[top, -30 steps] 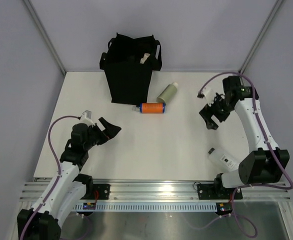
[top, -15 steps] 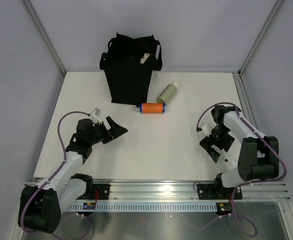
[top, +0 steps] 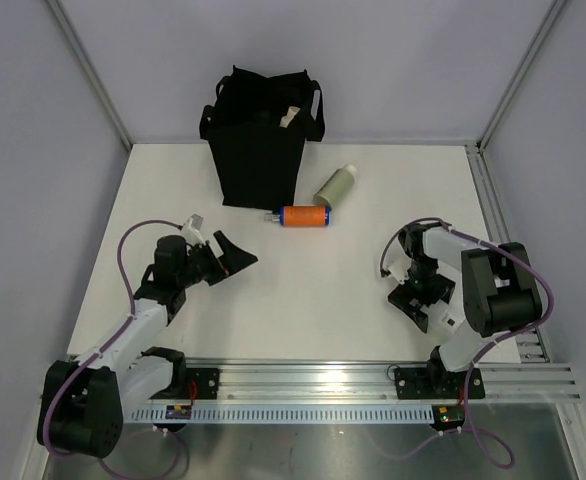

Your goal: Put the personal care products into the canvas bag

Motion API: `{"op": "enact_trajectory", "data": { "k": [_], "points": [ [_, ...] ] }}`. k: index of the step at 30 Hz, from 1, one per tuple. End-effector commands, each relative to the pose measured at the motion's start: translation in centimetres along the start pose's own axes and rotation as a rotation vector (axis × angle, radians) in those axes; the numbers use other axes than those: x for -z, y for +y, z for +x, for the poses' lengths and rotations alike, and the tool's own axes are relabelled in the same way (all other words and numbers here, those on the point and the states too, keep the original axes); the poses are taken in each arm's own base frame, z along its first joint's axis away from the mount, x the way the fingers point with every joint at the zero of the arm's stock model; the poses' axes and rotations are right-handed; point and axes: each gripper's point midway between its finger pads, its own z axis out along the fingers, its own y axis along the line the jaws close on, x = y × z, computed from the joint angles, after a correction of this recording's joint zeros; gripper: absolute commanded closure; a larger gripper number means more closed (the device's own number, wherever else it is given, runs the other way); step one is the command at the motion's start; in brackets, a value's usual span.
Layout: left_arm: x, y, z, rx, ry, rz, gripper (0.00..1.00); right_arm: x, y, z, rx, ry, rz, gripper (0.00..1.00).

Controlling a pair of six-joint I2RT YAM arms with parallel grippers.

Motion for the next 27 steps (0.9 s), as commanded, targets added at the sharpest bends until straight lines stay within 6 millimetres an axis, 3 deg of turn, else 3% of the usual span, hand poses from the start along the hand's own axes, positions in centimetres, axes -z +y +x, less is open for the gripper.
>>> {"op": "enact_trajectory", "data": {
  "k": [1,3,6,7,8,10,11,12,14,21,27],
  "points": [
    [-0.2,-2.2,-2.0,-0.044,-0.042,0.075,0.01,-0.6,-0.4,-0.6,-0.020,0.016,0.044,0.00],
    [-0.3,-2.2,-2.0,-0.044,-0.038,0.075,0.01,-1.1,-0.6,-0.7,-0.029,0.033,0.046,0.02],
    [-0.5,-2.2,-2.1,-0.042,-0.031,0.073,0.01,-1.3,-0.8,-1.2,-0.041,0.040,0.041,0.23],
    [-0.5,-2.2,-2.1,-0.042,-0.031,0.073,0.01,-1.4,-0.9,-1.3,-0.045,0.039,0.040,0.31],
    [-0.6,-2.1,-2.1,-0.042,-0.029,0.071,0.01,-1.3,-0.9,-1.6,-0.047,0.036,0.035,0.50],
    [-0.6,-2.1,-2.1,-0.042,-0.027,0.069,0.01,-1.1,-0.9,-2.0,-0.049,0.026,0.023,0.72],
    [-0.6,-2.0,-2.1,-0.039,-0.023,0.066,0.01,-0.6,-1.2,-2.6,-0.050,0.001,0.026,0.90],
    [-0.7,-2.1,-2.2,-0.040,-0.023,0.066,0.01,-0.1,-1.1,-2.8,-0.050,-0.013,0.018,0.95],
    [-0.7,-2.1,-2.2,-0.040,-0.021,0.064,0.01,1.8,-1.2,-4.9,-0.071,-0.124,-0.022,1.00],
    [-1.0,-2.1,-2.2,-0.030,-0.020,0.074,0.01,8.8,-1.2,-11.5,-0.103,-0.444,-0.180,1.00],
    [-1.4,-2.5,-1.9,-0.003,0.009,0.102,0.01,14.1,-0.4,-17.3,-0.129,-0.701,-0.429,1.00]
  ]
}}
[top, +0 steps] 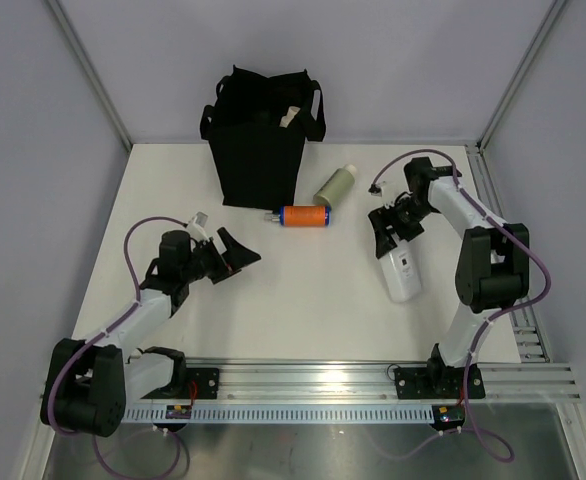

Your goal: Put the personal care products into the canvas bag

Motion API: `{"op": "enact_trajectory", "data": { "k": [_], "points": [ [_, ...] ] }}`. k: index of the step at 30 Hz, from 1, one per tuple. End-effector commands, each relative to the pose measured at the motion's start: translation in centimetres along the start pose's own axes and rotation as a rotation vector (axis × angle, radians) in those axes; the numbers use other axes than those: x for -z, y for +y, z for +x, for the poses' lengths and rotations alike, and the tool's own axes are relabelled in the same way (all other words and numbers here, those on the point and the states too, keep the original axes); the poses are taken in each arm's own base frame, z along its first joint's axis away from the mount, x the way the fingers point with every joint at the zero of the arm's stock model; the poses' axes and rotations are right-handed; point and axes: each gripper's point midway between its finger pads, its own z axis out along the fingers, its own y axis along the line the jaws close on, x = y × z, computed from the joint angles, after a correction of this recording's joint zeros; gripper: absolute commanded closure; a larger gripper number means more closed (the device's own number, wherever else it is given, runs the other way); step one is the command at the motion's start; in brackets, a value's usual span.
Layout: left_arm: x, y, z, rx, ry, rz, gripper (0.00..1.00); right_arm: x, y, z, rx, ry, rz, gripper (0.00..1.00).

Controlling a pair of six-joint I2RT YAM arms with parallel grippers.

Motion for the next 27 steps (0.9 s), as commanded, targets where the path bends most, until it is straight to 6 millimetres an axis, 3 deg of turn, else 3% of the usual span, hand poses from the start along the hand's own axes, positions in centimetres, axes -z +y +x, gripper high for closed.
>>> {"op": "enact_trajectory", "data": {
  "k": [1,9,14,27],
  "points": [
    [0.0,-2.8,-1.9,-0.039,-0.030,0.097,0.01,0.9,3.2,-4.2,-0.088,-0.159,-0.258,1.00],
    [0.2,-3.2,-2.0,-0.012,-0.032,0.094,0.01,-0.1,5.9,-8.6,-0.221,-0.271,-0.592,1.00],
    [0.3,-3.1,-2.0,0.001,-0.047,0.076,0.01,1.4,6.7,-10.7,-0.244,-0.336,-0.679,1.00],
    [0.6,-2.6,-2.4,0.019,-0.068,0.020,0.01,9.0,8.6,-17.8,-0.392,-0.532,-0.828,1.00]
  ]
}}
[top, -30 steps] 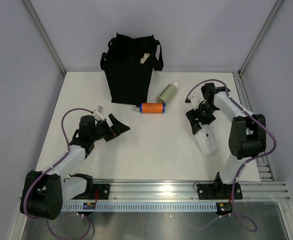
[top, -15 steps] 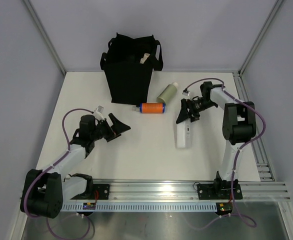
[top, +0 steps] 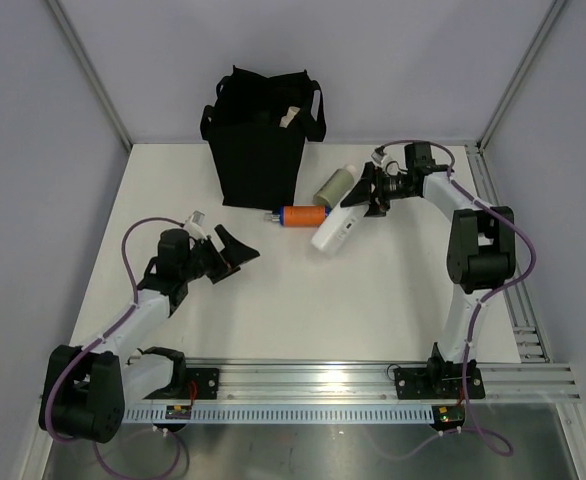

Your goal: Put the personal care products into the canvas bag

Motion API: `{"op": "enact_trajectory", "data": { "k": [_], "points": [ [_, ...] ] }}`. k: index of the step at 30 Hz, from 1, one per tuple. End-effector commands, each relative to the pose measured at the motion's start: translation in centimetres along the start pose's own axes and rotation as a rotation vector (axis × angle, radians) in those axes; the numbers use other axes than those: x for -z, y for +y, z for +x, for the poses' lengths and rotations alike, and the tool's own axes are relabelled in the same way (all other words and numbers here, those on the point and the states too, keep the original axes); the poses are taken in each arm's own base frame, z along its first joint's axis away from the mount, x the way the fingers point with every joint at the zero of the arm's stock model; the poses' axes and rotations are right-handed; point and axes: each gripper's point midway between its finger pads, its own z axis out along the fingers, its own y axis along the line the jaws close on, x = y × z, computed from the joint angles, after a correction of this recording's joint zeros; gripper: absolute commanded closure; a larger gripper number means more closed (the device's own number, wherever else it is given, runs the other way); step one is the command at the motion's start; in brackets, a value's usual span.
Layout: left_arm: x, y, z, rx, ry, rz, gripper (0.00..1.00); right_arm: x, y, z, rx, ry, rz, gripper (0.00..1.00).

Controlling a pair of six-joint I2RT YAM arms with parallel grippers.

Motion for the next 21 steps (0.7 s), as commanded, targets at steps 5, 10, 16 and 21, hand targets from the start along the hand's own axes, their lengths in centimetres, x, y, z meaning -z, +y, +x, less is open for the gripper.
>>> {"op": "enact_trajectory", "data": {
  "k": [5,10,16,21],
  "points": [
    [0.2,-2.3,-2.2,-0.036,-0.058,0.033,0.01,2.7,11.1,-4.7,-0.023,-0.105,-0.278,1.00],
    [0.1,-2.3,-2.4,-0.040,-0.055,0.026,0.01,3.7,14.2,-6.6,-0.044,-0.164,-0.342,1.00],
    [-0.3,-2.2,-2.5,-0.036,-0.046,0.022,0.01,5.0,20.1,-9.6,-0.029,-0.250,-0.371,1.00],
    [-0.5,-2.0,-2.7,-0.038,-0.043,0.012,0.01,4.9,24.0,-11.5,-0.055,-0.313,-0.354,1.00]
  ]
}}
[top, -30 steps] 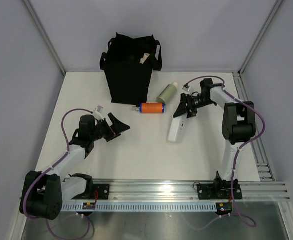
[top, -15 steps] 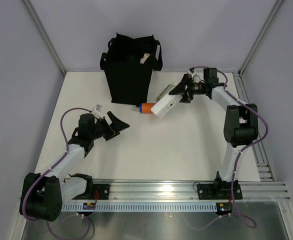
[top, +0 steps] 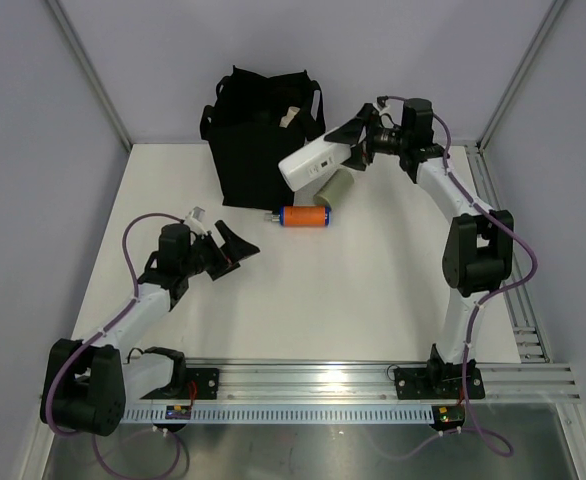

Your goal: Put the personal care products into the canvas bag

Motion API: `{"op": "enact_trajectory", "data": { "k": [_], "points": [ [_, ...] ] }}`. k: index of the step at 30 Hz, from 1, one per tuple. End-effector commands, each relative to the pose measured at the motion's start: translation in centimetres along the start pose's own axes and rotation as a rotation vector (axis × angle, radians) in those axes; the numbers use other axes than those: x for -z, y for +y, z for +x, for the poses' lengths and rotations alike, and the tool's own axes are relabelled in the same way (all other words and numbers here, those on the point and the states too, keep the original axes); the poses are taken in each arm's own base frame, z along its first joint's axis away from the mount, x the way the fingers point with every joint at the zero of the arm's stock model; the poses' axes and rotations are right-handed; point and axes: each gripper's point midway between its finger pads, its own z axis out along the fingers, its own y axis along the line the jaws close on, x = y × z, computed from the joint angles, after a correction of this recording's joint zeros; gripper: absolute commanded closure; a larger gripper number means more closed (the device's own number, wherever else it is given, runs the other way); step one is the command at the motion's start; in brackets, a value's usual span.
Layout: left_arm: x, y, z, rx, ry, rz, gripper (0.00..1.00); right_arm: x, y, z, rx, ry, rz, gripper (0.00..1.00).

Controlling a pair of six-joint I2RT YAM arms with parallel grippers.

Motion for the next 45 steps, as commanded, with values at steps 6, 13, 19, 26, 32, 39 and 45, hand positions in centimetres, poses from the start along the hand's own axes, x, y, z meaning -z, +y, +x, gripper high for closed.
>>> {"op": "enact_trajectory", "data": {
  "k": [6,13,19,26,32,39,45],
  "points": [
    [-0.2,-1.5,-1.6,-0.047,-0.041,0.030,0.01,-0.6,16.3,0.4,0.111,-0.085,-0.162,1.00],
    [-0.4,-1.0,-1.4,-0.040,-0.025,0.015,0.01,-3.6,19.0,-2.7,0.132,-0.239,-0.161,1.00],
    [-0.4,-0.8,-1.3,-0.039,-0.013,0.000,0.01,-5.1,20.7,-7.2,0.191,-0.435,-0.206,1.00],
    [-0.3,-0.9,-1.0,-0.018,-0.005,-0.009,0.01,-6.9,19.4,-11.5,0.366,-0.640,-0.210,1.00],
    [-0.1,-0.6,0.0,-0.059,0.002,-0.035,0.01,-7.8,18.8,-11.1,0.744,-0.643,-0.126,0.76],
    [0.1,-0.7,0.7,-0.217,0.029,-0.106,0.01,-7.9,18.8,-9.4,1.078,-0.587,-0.084,0.01],
    [-0.6,-1.2,0.9,-0.372,0.029,-0.123,0.01,-8.9,17.1,-7.9,1.149,-0.494,-0.033,0.01]
  ]
}}
